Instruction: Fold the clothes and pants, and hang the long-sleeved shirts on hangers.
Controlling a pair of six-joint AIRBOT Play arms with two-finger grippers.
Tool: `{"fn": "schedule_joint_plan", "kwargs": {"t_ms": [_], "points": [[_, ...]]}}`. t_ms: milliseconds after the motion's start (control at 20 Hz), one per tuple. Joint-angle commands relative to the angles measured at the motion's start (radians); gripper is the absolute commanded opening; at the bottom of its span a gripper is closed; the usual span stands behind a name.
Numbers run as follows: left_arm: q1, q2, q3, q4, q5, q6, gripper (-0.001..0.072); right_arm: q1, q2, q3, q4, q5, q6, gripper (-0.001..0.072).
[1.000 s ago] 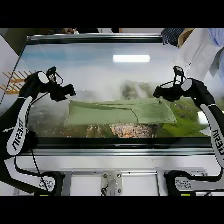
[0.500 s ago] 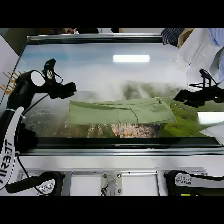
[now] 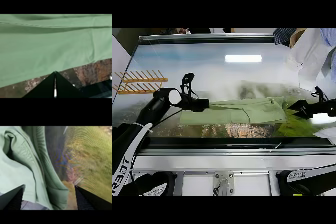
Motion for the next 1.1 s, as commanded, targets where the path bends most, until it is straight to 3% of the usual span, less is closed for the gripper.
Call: {"fn": "schedule_joint_plan", "kwargs": {"t_ms": [0, 650, 700, 850, 900, 950, 1050], "points": [[-0.06, 0.003, -0.01, 0.0, 0.044, -0.024, 0.001, 0.02, -0.061, -0.001, 0.018, 0.015, -0.025, 0.072], [-0.06, 0.002, -0.01, 0.001, 0.049, -0.034, 0.001, 0.219, -0.064, -0.005, 0.043, -0.055, -0.015, 0.0712], [-0.06, 0.002, -0.01, 0.001, 0.05, -0.034, 0.001, 0.224, -0.064, -0.005, 0.043, -0.057, -0.015, 0.0667], [-0.06, 0.002, -0.01, 0.0, 0.068, -0.034, 0.001, 0.234, -0.064, -0.005, 0.042, -0.065, -0.016, 0.035], [-0.06, -0.001, -0.01, 0.0, 0.071, -0.034, 0.001, 0.234, -0.064, -0.005, 0.039, -0.065, -0.016, 0.0175], [-0.06, -0.007, -0.01, 0.0, 0.071, -0.034, 0.001, 0.234, -0.063, -0.005, 0.034, -0.065, -0.016, 0.0046], [-0.06, -0.034, -0.01, -0.034, 0.074, -0.033, 0.001, 0.234, -0.055, -0.005, 0.03, -0.056, -0.015, 0.0016]]}}
